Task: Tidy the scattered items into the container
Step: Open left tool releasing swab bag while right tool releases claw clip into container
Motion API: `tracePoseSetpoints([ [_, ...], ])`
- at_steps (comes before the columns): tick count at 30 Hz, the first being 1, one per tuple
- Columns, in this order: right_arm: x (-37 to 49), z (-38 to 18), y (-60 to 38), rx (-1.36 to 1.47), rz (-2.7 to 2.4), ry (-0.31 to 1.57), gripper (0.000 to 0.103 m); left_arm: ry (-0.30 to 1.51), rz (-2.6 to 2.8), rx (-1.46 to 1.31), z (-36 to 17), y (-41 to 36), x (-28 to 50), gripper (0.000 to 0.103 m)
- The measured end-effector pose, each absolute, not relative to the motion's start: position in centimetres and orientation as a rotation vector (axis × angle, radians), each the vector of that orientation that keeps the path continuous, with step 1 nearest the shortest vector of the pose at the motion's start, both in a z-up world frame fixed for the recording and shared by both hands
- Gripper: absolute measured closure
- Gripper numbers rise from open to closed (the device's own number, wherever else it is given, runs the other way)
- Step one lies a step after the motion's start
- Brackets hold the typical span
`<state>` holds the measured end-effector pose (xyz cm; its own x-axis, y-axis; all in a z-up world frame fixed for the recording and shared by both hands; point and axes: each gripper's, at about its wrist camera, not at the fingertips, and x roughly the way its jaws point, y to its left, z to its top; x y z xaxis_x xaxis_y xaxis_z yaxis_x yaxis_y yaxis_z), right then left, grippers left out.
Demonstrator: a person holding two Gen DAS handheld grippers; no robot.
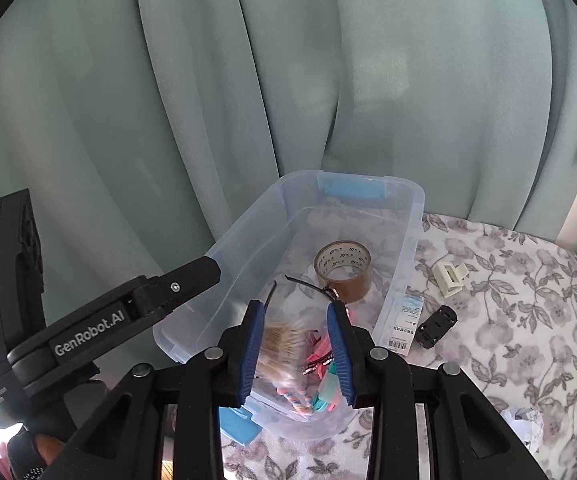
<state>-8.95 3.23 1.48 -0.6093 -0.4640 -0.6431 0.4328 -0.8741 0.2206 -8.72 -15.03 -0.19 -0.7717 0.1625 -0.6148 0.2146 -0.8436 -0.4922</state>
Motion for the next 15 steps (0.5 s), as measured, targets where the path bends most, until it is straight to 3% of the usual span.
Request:
tracePoseSetpoints([
  [5, -8.7, 1.8, 3.4, 0.988, -2.443, -0.065, 0.06, 0.855, -2.8, 1.045, 0.2, -14.8, -8.4, 0.017],
  [15, -7.8, 2.5, 4.1, 0.958, -2.446, -0.084, 0.027, 0.775, -2.813, 0.981, 1.6, -14.0, -7.3, 0.002],
])
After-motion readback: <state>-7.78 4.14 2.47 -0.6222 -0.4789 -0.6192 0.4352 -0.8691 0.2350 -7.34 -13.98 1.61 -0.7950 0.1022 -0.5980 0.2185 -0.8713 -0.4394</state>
